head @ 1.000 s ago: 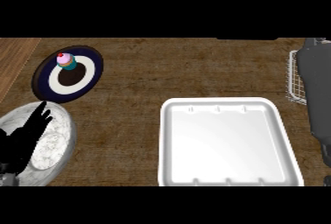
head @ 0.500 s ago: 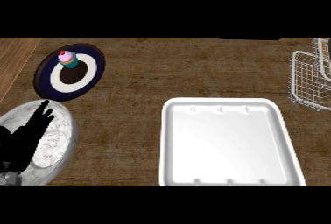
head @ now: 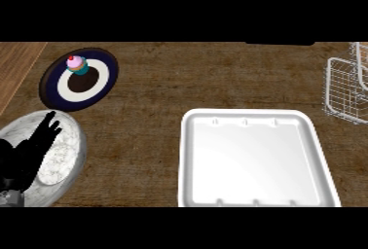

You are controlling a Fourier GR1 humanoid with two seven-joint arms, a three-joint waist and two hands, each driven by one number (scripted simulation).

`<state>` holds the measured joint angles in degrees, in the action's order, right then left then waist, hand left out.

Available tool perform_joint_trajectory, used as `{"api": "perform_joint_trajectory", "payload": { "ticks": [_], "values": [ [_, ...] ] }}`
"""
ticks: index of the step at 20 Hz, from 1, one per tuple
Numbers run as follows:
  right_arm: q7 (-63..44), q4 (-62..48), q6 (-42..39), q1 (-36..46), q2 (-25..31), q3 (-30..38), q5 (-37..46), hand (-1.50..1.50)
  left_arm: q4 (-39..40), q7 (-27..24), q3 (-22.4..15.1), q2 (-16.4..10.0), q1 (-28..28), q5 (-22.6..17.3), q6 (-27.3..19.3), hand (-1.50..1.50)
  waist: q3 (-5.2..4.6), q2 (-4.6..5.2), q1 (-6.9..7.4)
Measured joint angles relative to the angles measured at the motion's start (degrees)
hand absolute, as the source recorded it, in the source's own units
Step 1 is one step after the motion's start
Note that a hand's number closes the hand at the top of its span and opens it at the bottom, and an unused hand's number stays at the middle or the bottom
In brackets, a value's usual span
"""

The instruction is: Pick the squash from the tray and place it in the tiered basket

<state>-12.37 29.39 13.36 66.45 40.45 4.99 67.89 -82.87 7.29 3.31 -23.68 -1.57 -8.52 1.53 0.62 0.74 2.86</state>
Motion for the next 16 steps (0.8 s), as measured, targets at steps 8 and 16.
{"api": "perform_joint_trajectory", "payload": {
  "ticks": [8,16],
  "values": [
    [6.13,-8.58,-2.04,5.34,3.36,-2.15,4.17,1.50,0.48,-0.03,-0.02,0.75,0.45,0.58,-0.01,0.00,0.12,-0.05,0.22],
    [3.13,-17.62,-9.33,7.25,3.83,-0.63,4.21,-1.50,-0.08,0.71,0.24,0.89,0.46,0.80,0.14,0.00,0.02,0.16,0.46]
  ]
}}
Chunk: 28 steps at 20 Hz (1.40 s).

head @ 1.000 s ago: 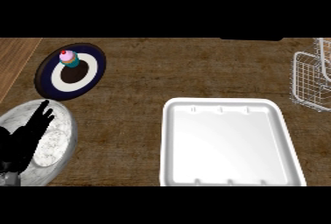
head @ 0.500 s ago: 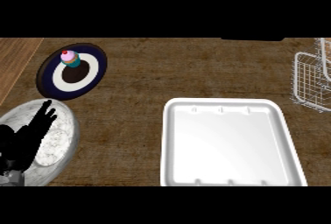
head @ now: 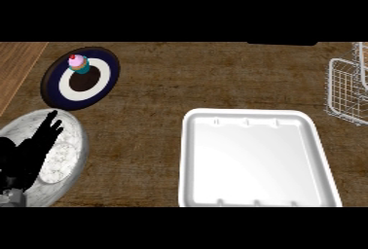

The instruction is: Pick the squash from the tray and place it in the tiered basket

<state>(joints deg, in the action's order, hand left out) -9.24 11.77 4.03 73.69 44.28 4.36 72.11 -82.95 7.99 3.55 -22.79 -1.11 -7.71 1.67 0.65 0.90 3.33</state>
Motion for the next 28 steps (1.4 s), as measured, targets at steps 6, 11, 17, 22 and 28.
{"api": "perform_joint_trajectory", "payload": {
  "ticks": [6,11,17,22,28],
  "values": [
    [-5.96,-4.60,-3.65,-1.16,1.20,2.44,-1.62,-1.50,0.14,-0.30,0.09,0.28,-0.10,0.28,0.19,0.00,0.10,0.10,-0.02],
    [-6.22,-3.88,-1.60,-1.13,1.69,5.43,-4.41,-1.50,0.45,-0.20,0.42,0.25,-0.14,0.15,0.63,0.00,0.15,-0.06,-0.18],
    [-5.44,-0.58,3.57,1.08,4.25,10.20,-8.81,-1.50,0.56,-0.16,0.86,0.23,-0.59,0.23,0.76,0.00,0.13,-0.31,-0.68],
    [-8.82,0.28,4.40,2.88,8.00,15.66,-13.74,-1.50,0.37,-0.41,1.33,0.23,-1.56,0.22,0.97,0.00,0.03,-0.70,-1.56],
    [-7.55,0.68,3.56,1.21,12.94,25.19,-23.34,-1.50,-0.67,0.89,2.08,0.23,-3.25,0.47,0.06,0.00,0.00,-1.34,-3.24]
  ]
}}
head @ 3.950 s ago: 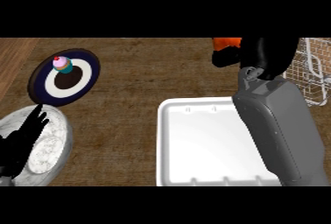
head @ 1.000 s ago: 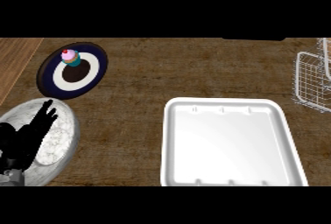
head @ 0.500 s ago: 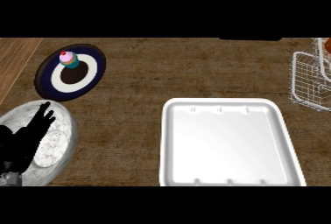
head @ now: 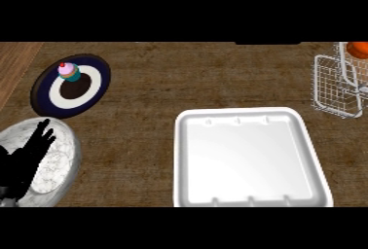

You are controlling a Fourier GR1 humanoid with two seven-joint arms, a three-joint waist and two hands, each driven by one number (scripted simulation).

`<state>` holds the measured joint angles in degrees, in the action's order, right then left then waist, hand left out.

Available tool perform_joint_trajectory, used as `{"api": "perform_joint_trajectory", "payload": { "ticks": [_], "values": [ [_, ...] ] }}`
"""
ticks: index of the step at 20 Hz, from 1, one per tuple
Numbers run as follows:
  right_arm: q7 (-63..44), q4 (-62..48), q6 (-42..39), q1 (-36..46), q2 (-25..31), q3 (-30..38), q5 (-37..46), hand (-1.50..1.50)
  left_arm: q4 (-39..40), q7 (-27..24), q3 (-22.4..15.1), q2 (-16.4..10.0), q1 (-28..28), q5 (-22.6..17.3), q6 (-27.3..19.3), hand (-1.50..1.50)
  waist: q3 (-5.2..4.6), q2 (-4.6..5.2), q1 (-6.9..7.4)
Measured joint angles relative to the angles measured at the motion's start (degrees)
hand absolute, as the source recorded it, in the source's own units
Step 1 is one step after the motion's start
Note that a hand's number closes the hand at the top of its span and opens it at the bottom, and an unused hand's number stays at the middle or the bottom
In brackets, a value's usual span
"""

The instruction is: Pick the squash from the tray and place it in the tiered basket

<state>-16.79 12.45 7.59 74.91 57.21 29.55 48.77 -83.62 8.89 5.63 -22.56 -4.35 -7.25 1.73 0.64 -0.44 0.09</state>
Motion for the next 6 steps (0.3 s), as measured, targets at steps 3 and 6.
{"api": "perform_joint_trajectory", "payload": {
  "ticks": [3,6],
  "values": [
    [3.72,0.73,-1.13,-2.50,2.39,5.14,-5.54,-1.50,0.15,-0.48,0.79,-0.16,-0.87,-0.28,0.11,0.00,-0.01,-0.28,-0.83],
    [8.75,0.99,-3.89,-6.90,4.48,9.91,-10.85,-1.50,0.30,-0.88,1.51,-0.20,-1.92,-0.59,0.15,0.00,0.05,-0.68,-1.98]
  ]
}}
